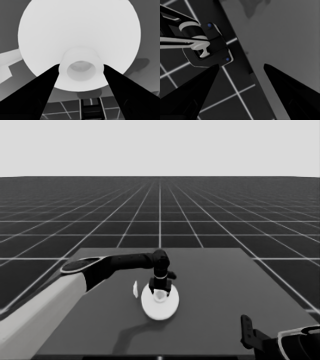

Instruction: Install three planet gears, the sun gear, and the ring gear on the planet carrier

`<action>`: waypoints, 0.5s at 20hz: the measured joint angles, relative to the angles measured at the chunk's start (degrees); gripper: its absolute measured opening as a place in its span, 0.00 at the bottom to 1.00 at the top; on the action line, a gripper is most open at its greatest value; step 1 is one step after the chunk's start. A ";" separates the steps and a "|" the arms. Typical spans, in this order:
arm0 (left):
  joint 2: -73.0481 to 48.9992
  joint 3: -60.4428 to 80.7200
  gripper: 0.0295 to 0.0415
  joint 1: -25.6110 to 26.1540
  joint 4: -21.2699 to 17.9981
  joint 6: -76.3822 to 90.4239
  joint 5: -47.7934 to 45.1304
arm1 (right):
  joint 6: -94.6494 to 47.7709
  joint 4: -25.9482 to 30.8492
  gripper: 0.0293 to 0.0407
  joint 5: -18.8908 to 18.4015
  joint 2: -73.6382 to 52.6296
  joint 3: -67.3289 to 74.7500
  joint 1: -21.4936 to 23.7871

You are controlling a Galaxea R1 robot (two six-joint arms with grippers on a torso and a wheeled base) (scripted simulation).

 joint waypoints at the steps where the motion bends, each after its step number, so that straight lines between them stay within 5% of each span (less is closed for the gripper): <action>1: 0.00 0.00 0.44 0.00 0.00 0.50 0.00 | 0.00 0.00 0.81 0.00 0.00 0.00 0.00; 10: 0.01 0.00 0.44 0.03 -0.01 5.00 -0.01 | 0.00 0.00 0.81 0.00 0.00 0.00 0.00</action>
